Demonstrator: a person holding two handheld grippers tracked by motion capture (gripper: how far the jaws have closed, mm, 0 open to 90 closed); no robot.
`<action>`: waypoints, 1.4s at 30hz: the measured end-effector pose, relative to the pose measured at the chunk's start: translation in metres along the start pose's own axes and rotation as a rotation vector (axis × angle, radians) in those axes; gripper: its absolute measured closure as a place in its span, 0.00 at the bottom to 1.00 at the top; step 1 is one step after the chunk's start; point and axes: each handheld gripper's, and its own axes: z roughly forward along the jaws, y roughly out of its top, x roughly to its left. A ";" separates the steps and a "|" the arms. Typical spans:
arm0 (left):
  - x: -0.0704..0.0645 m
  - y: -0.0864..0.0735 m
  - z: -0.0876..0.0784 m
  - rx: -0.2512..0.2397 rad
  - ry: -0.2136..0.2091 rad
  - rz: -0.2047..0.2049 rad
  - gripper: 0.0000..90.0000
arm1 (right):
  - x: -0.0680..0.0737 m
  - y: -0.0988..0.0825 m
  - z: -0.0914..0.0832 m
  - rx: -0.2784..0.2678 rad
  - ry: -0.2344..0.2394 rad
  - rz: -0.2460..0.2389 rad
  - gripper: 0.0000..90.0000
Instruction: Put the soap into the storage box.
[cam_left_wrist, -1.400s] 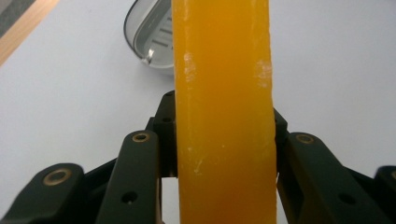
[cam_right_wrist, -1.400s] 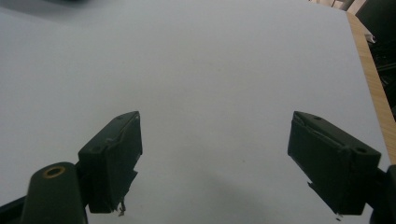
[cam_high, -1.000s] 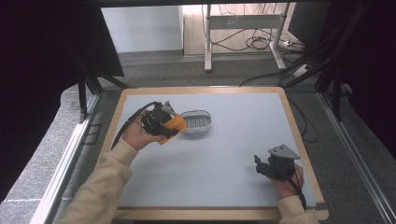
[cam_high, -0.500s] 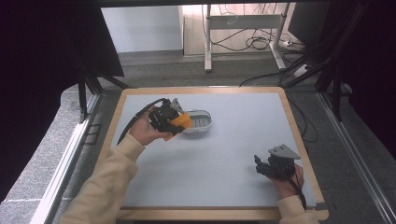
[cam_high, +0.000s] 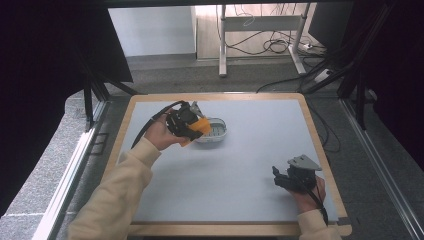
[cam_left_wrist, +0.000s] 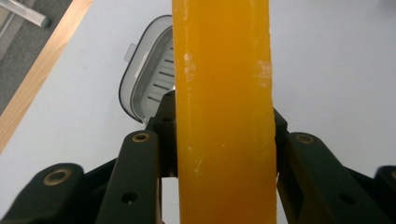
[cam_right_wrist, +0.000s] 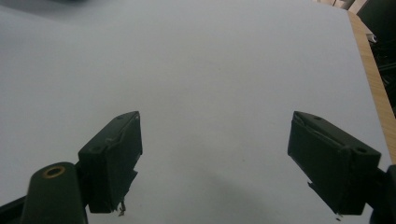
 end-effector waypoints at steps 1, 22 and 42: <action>0.000 0.002 0.001 0.005 0.003 0.001 0.68 | 0.000 0.000 0.000 0.000 0.001 0.000 0.20; 0.018 0.020 0.019 0.019 -0.015 0.027 0.68 | -0.001 0.000 0.000 0.001 -0.003 0.002 0.20; 0.027 0.038 0.043 0.043 -0.057 0.055 0.68 | -0.002 0.000 0.001 -0.001 -0.010 0.003 0.20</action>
